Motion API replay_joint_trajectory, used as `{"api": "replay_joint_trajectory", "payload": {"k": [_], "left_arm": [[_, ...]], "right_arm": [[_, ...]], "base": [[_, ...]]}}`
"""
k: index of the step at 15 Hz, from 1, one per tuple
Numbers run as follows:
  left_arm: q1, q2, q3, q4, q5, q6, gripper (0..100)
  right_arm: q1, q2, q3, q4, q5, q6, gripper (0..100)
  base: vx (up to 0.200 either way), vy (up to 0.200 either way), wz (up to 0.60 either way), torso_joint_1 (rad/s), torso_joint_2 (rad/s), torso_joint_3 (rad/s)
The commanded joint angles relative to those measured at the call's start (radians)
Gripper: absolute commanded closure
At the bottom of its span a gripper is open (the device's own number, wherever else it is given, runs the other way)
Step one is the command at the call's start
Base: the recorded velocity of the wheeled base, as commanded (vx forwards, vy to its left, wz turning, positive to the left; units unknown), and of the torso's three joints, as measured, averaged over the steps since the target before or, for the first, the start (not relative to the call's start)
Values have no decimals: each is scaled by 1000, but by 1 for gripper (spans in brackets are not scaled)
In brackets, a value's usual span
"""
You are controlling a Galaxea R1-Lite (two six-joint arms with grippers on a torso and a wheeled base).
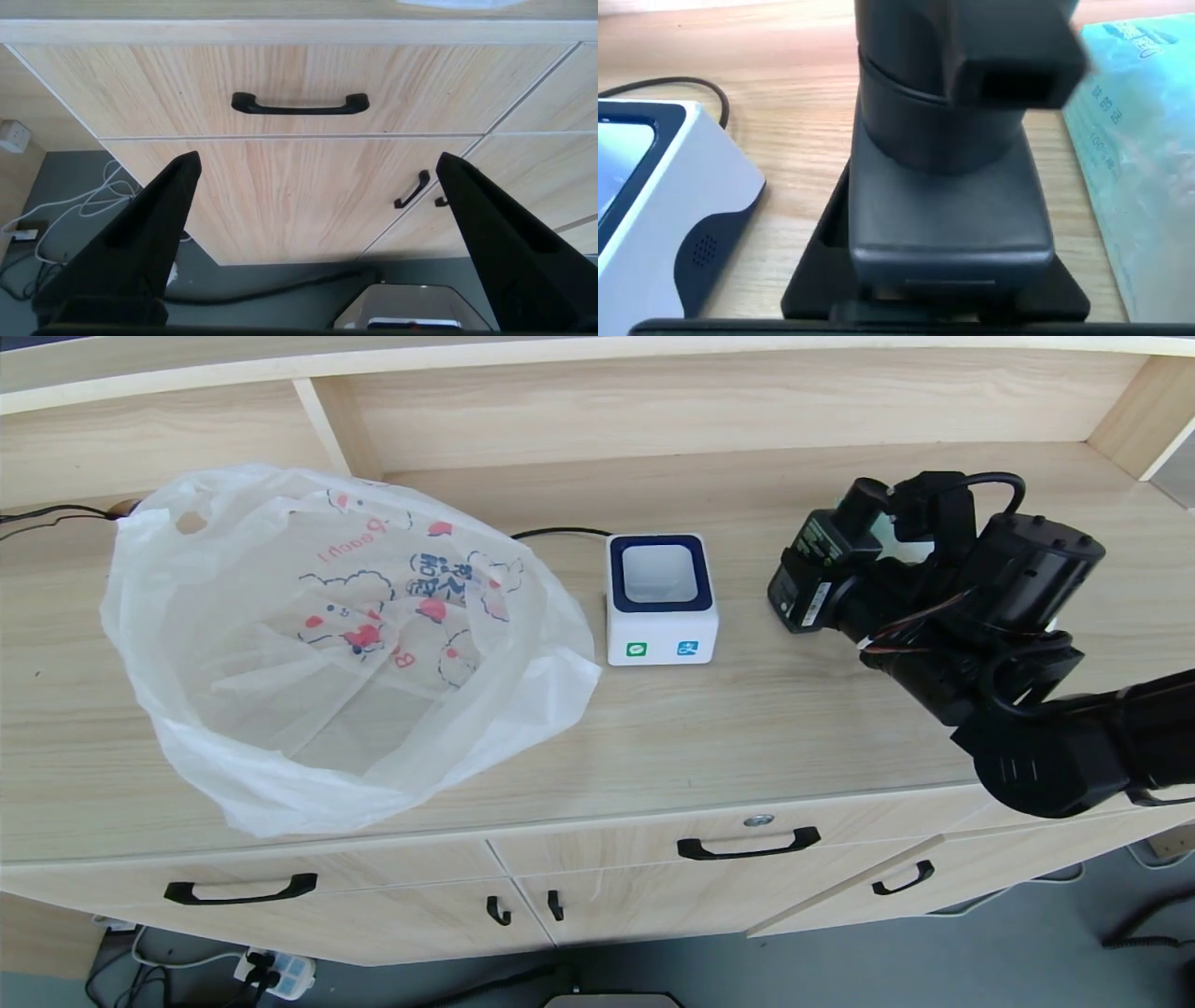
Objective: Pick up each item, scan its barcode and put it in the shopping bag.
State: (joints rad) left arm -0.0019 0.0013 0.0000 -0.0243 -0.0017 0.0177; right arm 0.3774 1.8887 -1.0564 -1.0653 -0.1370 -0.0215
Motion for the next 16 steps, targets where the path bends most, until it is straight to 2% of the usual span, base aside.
{"api": "replay_joint_trajectory", "payload": {"k": [1,6,10,11,13,15,16], "left_arm": [[0,0,0,0,0,1,0],[0,0,0,0,0,1,0],[0,0,0,1,0,1,0],[0,0,0,1,0,1,0],[0,0,0,4,0,2,0],[0,0,0,4,0,5,0],[0,0,0,4,-1,5,0]], "right_arm": [[6,3,7,-27,-3,-5,100],[17,-11,15,-38,-3,-11,100],[153,-181,141,-51,-10,-8,100],[184,-226,167,-50,-50,-9,100],[322,-300,177,-41,-188,20,100],[460,-336,208,-35,-216,29,100],[485,-342,220,-35,-217,32,100]], "base": [[0,0,0,0,0,0],[0,0,0,0,0,0],[0,0,0,0,0,0],[0,0,0,0,0,0],[0,0,0,0,0,0],[0,0,0,0,0,0],[0,0,0,0,0,0]]}}
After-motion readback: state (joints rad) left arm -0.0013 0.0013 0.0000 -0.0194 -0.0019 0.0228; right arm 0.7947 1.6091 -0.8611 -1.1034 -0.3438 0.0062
